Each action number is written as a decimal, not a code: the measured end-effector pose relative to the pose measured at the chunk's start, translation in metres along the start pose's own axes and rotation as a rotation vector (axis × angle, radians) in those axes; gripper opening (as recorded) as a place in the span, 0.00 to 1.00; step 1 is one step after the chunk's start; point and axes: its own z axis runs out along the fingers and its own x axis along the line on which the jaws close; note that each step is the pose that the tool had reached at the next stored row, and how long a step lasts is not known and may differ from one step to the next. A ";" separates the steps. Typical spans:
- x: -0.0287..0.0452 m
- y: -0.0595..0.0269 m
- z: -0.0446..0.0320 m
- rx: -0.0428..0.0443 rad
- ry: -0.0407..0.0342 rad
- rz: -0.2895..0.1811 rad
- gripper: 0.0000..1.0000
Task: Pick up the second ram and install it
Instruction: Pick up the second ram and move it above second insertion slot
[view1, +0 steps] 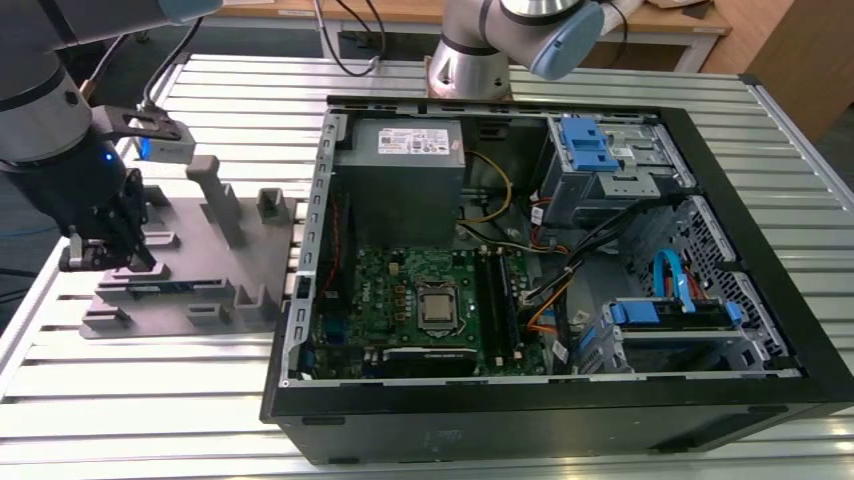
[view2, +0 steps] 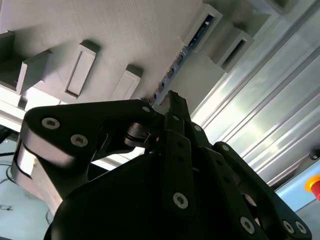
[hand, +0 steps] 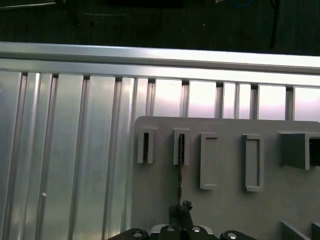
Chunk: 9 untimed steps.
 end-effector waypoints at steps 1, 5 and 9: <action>0.0000 0.0000 0.0000 0.0002 0.0006 -0.012 0.11; 0.0000 0.0000 0.0001 0.0008 0.0030 -0.055 0.11; 0.0000 0.0000 0.0002 0.0008 0.0032 -0.055 0.11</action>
